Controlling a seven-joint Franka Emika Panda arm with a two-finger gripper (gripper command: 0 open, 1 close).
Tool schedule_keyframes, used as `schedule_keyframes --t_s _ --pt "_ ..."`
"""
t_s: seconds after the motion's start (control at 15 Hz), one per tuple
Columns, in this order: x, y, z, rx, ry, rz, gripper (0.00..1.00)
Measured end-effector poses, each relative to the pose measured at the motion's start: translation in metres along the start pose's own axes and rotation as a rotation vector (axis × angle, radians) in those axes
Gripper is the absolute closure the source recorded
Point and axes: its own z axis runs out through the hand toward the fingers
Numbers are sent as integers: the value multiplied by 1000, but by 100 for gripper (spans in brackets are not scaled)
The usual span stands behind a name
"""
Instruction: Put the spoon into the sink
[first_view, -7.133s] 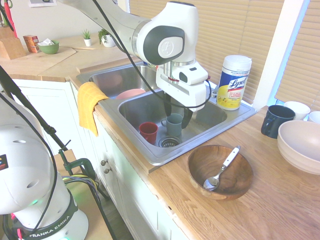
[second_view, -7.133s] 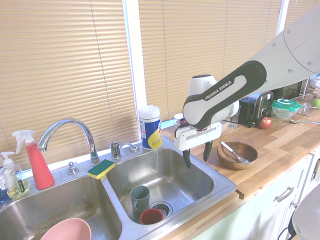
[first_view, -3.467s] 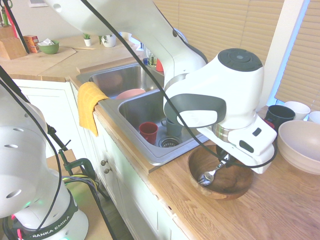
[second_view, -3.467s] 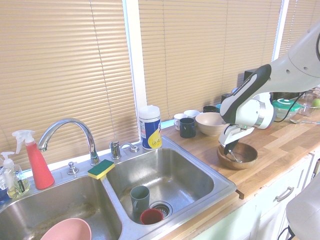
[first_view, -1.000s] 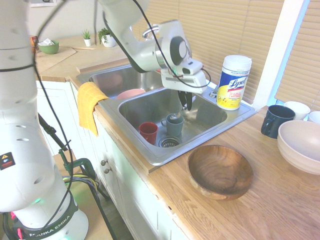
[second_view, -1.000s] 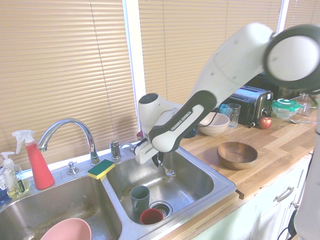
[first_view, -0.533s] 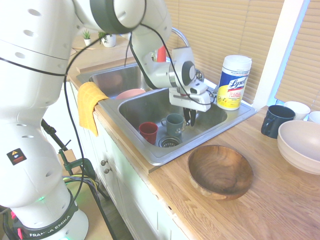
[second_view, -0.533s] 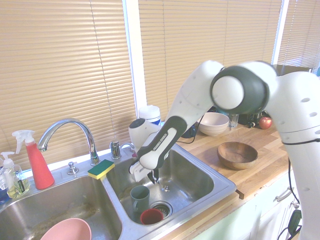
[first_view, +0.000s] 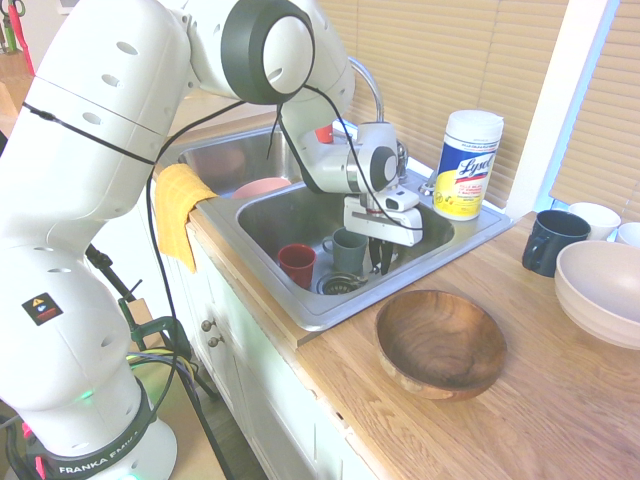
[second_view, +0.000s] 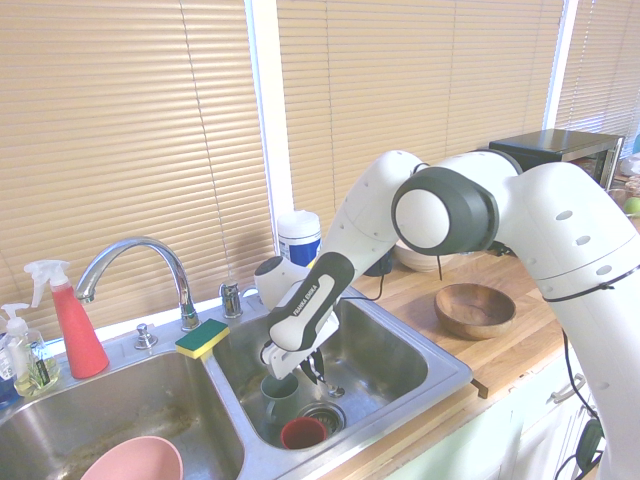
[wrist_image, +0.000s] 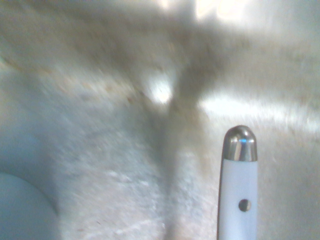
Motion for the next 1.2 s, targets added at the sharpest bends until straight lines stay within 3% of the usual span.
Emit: schedule_keyframes --t_s 0.87,0.93,1.2 --pt "15 -23 21 -98 -99 -2 100" --pt "14 -23 21 -99 -97 -2 0" --pt "13 -25 20 -101 -77 -6 0"
